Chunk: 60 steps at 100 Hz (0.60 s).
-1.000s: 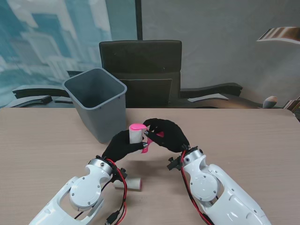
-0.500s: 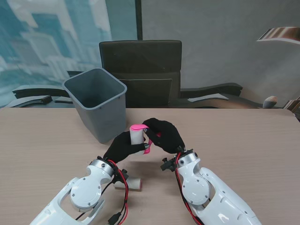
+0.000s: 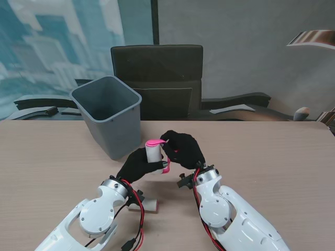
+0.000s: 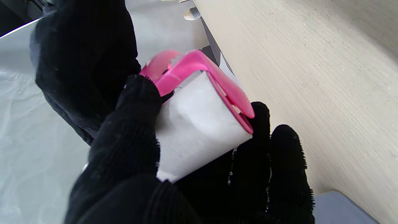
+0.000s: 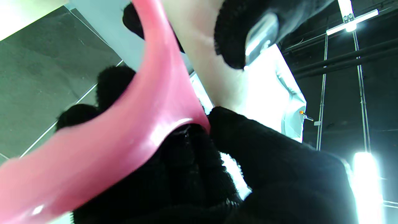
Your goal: Replace a lint-roller refill
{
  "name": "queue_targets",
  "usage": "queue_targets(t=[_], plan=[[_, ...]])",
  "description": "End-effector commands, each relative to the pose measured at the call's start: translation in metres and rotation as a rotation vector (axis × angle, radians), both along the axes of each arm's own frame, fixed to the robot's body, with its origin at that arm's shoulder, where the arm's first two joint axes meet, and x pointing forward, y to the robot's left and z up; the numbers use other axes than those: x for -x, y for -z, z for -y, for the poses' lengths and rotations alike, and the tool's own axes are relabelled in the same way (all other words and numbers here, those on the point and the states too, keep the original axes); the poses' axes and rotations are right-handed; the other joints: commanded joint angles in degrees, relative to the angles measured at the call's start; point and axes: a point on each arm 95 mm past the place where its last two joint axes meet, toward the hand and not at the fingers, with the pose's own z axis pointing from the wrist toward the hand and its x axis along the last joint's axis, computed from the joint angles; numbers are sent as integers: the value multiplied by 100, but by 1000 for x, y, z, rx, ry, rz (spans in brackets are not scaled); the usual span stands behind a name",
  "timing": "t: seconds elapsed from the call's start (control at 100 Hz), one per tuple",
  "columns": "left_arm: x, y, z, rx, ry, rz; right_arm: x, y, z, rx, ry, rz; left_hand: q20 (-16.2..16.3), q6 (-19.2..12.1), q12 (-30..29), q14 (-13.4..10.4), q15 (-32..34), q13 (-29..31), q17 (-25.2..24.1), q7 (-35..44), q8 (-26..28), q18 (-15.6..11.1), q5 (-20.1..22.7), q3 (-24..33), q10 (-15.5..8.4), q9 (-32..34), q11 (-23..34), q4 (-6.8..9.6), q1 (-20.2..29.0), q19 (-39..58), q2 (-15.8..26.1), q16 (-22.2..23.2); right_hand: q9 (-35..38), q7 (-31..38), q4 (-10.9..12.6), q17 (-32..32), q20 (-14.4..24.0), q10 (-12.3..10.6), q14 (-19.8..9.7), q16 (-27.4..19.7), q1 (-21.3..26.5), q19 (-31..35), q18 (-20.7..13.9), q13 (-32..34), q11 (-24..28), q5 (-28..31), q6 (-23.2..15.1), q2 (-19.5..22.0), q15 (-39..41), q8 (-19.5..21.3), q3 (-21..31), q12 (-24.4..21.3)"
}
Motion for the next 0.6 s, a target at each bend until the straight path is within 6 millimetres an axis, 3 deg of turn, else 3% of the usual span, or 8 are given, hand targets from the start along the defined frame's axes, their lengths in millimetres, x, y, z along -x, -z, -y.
queue_targets(t=[0.0, 0.07, 0.24, 0.34, 0.41, 0.53, 0.55, 0.59], plan=[[3, -2, 3, -1, 18, 11, 3, -2, -4, -7, -9, -22, -37, -929, 214, 38, 192, 180, 31, 528, -45, 1, 542, 824, -105, 240, 137, 120, 875, 246, 796, 63, 778, 577, -220, 898, -48, -76, -1043, 550, 653, 889, -128, 393, 415, 331, 45, 321, 1751, 12, 51, 181], [2, -2, 3, -11, 17, 26, 4, -2, -2, 8, -8, -39, -37, -928, 213, 34, 198, 180, 31, 529, -46, 0, 543, 825, -104, 242, 140, 118, 877, 252, 794, 64, 1356, 695, -183, 1320, 85, -252, -1426, 896, 482, 1804, -536, 397, 743, 553, 229, 252, 2811, 43, 175, 329], [2, -1, 2, -26, 18, 56, 4, 1, -1, 26, -25, -122, -43, -924, 212, 27, 203, 171, 28, 532, -47, 0, 541, 821, -102, 231, 140, 109, 891, 260, 807, 62, 1381, 837, -49, 1610, 665, -269, -2094, 1685, -60, 3378, -1636, 402, 2616, 1495, 521, 526, 4327, 493, 189, 1044], [2, -1, 1, -40, 18, 80, 5, 3, 0, 44, -43, -166, -46, -921, 217, 26, 208, 179, 28, 534, -44, 2, 533, 815, -110, 239, 148, 99, 909, 262, 822, 61, 1375, 822, 162, 1675, 855, -217, -2176, 1960, -319, 3640, -1811, 401, 3121, 2136, 532, 721, 4662, 1005, 156, 1187], [2, -2, 1, -46, 18, 92, 5, 5, 0, 57, -59, -189, -48, -923, 220, 22, 210, 180, 32, 539, -39, 3, 526, 801, -107, 240, 150, 88, 927, 266, 837, 60, 1378, 780, 473, 1701, 1103, -200, -2187, 2189, -463, 3642, -1831, 403, 3328, 2452, 503, 747, 4700, 1491, 185, 1269], [2, -2, 0, -51, 14, 103, 5, 7, 0, 57, -86, -220, -52, -915, 229, 23, 219, 191, 41, 549, -33, 12, 523, 785, -99, 249, 158, 79, 974, 273, 860, 60, 1369, 861, 443, 1740, 1406, -183, -2242, 2512, -603, 3642, -1820, 396, 3665, 2743, 401, 860, 4791, 1602, 43, 1431], [2, -2, 0, -52, 13, 106, 5, 7, 0, 55, -89, -224, -52, -916, 231, 21, 221, 191, 41, 548, -33, 12, 516, 784, -94, 249, 159, 78, 984, 274, 866, 61, 1367, 859, 388, 1748, 1465, -193, -2057, 2582, -611, 3642, -1825, 389, 3722, 2772, 382, 921, 4818, 1607, -42, 1462], [2, -2, 0, -56, 13, 115, 5, 7, -1, 51, -94, -232, -53, -921, 235, 20, 226, 197, 43, 557, -26, 12, 515, 785, -91, 252, 162, 78, 1013, 277, 877, 62, 1366, 851, 252, 1760, 1570, -189, -2022, 2689, -625, 3641, -1832, 387, 3805, 2821, 346, 1046, 4837, 1607, -208, 1510]])
